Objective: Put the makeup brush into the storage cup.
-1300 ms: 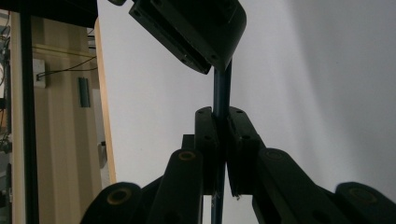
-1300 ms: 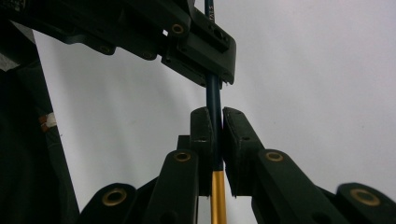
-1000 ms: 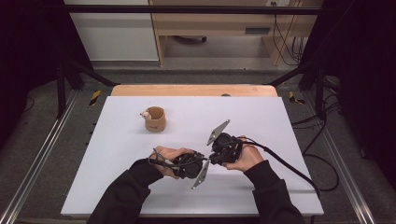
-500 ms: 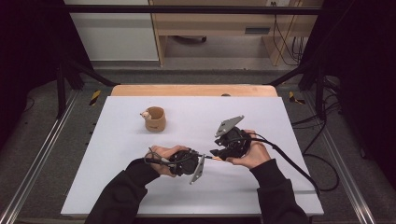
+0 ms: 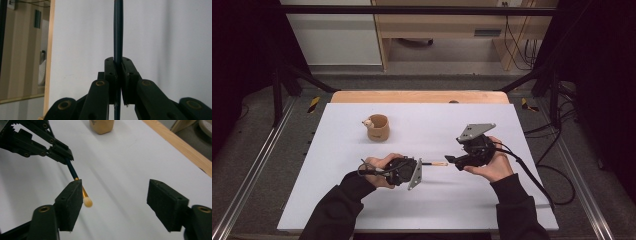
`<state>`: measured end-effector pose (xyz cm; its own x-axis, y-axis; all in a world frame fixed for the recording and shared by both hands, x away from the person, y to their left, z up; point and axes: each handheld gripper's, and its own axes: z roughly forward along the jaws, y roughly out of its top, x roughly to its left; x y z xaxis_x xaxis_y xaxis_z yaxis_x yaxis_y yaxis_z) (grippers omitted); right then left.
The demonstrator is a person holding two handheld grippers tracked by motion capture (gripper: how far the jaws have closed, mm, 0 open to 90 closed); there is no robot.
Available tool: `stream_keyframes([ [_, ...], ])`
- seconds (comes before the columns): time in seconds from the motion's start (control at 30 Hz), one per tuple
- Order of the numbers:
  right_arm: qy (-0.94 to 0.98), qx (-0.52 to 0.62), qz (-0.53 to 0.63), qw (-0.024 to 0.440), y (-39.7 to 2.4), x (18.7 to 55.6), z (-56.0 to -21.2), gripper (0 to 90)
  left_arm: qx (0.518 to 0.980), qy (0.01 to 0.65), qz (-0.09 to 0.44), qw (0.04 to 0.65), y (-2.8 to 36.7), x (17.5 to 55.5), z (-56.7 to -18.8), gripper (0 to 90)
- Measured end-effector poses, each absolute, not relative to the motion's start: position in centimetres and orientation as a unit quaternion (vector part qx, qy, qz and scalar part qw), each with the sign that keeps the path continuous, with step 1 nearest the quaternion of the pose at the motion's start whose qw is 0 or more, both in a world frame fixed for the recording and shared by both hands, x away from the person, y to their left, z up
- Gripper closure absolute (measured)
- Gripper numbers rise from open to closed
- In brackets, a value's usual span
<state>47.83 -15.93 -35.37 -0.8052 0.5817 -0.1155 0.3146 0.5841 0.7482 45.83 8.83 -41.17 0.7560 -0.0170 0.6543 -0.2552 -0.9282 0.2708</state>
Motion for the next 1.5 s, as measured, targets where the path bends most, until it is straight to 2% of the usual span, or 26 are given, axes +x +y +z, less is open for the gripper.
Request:
stream_keyframes([
  [0.37,0.85,0.285,0.396,0.197,-18.8,47.0,-36.7,16.3,0.925,-0.021,0.326,0.191,10.1,46.2,-41.0,83.8],
  [0.63,0.835,0.306,0.411,0.201,-20.2,46.4,-37.7,11.9,0.923,0.021,0.319,0.214,11.1,46.2,-41.2,83.8],
  [1.5,0.78,0.388,0.441,0.216,-23.2,45.4,-41.1,9.0,0.862,0.216,0.291,0.356,15.3,46.6,-41.0,83.8],
])
